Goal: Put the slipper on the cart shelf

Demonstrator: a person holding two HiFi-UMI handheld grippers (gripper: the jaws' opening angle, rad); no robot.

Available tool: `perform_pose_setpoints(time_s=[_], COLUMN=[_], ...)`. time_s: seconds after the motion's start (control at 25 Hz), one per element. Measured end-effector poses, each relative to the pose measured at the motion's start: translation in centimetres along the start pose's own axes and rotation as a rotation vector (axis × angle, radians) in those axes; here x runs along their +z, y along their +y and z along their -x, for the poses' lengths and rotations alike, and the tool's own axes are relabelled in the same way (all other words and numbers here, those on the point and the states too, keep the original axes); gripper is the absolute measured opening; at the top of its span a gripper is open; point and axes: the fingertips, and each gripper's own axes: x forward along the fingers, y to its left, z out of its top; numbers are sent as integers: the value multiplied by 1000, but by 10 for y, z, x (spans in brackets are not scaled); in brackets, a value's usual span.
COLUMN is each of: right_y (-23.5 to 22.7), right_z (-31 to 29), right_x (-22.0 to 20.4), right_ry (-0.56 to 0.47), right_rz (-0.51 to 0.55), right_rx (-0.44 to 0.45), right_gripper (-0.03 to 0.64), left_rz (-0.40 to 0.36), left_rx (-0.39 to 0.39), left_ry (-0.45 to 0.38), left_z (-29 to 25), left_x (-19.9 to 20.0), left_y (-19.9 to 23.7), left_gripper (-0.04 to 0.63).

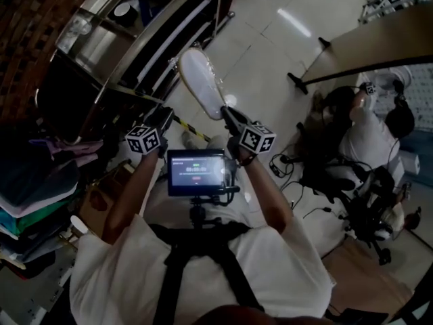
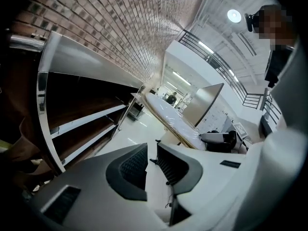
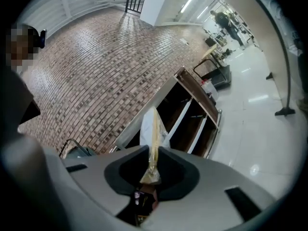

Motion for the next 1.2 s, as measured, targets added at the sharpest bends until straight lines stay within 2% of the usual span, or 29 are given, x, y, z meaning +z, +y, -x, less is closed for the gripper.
perform_pose_setpoints(time_s=[0.2, 0.4, 0.6, 0.72, 1.0, 1.2], right_y=[-16, -26, -44, -57, -67, -64], right_z=[-23, -40, -46, -53, -79, -96], right_x=[30, 72, 117, 133, 140, 130], right_ry=[77, 186, 237, 264, 386, 451], right_rz=[9, 91, 140, 143, 165, 194], right_rx=[53, 131, 177, 196, 259, 286], right_gripper=[66, 66, 66, 66, 66, 66], left_rz=[29, 109, 177, 184, 231, 299], left_rx=[77, 182, 243, 279, 404, 496], left_ry=[-53, -155, -244, -287, -422, -468], left_z=[-17, -30, -51, -60, -37, -5], left_x=[18, 35, 48, 52, 55, 34], left_y=[3, -2, -15, -20, -17, -7], left_gripper=[60, 60, 60, 60, 60, 60])
